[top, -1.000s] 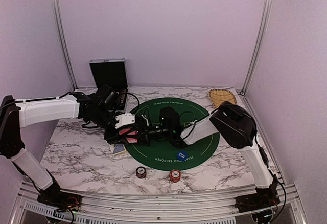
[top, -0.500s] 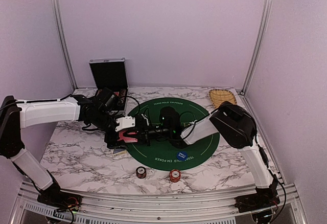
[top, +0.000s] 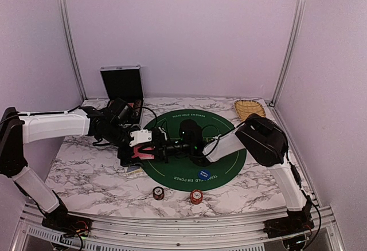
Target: Distribute texas hold em gaming equipment
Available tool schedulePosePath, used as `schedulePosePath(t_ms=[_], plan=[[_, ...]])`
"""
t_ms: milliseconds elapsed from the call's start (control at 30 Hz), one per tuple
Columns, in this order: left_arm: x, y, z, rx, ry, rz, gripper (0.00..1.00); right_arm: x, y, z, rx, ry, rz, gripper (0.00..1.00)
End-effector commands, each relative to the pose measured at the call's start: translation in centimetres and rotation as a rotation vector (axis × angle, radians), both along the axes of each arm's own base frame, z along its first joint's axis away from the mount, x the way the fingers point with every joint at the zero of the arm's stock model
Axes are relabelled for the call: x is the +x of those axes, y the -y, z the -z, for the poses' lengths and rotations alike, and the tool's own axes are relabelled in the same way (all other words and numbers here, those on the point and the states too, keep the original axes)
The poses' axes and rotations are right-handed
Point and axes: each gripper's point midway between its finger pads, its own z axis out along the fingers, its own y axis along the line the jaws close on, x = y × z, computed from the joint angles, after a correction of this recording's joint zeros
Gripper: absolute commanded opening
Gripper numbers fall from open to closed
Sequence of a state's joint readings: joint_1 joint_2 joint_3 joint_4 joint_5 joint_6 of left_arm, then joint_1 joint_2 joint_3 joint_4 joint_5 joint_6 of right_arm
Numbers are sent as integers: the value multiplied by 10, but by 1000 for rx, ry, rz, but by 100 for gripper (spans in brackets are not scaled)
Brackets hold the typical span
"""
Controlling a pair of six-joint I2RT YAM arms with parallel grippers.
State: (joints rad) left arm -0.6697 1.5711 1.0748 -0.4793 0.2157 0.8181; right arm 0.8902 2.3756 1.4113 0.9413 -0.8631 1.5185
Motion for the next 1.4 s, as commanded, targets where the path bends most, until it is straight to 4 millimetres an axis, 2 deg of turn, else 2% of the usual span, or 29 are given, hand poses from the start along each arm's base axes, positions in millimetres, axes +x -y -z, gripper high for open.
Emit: schedulePosePath(t_ms=[0,300,467,733,933,1100,1233,1367], plan=[[0,-1,0,-1,9,6,97,-4,-6,-43,100,79,-17,0],[-1,-3,1,8,-2,19,74,-3,-7,-38,86,73,-19,0],[1,-2,-10,1,12,24,60,-1,-7,-25,38,70,-16,0],[1,-1,-15,1,8,25,45,4,-4,-13,-14,77,0,0],[-1,-2,-13,10,-3,28,34,8,-1,-22,-2,90,9,19],[-1,-4,-10,25,-9,25,23,14,5,-25,1,96,29,44],[0,-6,-8,40,-8,19,18,16,9,-25,-1,100,35,55],[0,-8,-7,49,-5,14,18,20,15,-29,-4,112,47,59]])
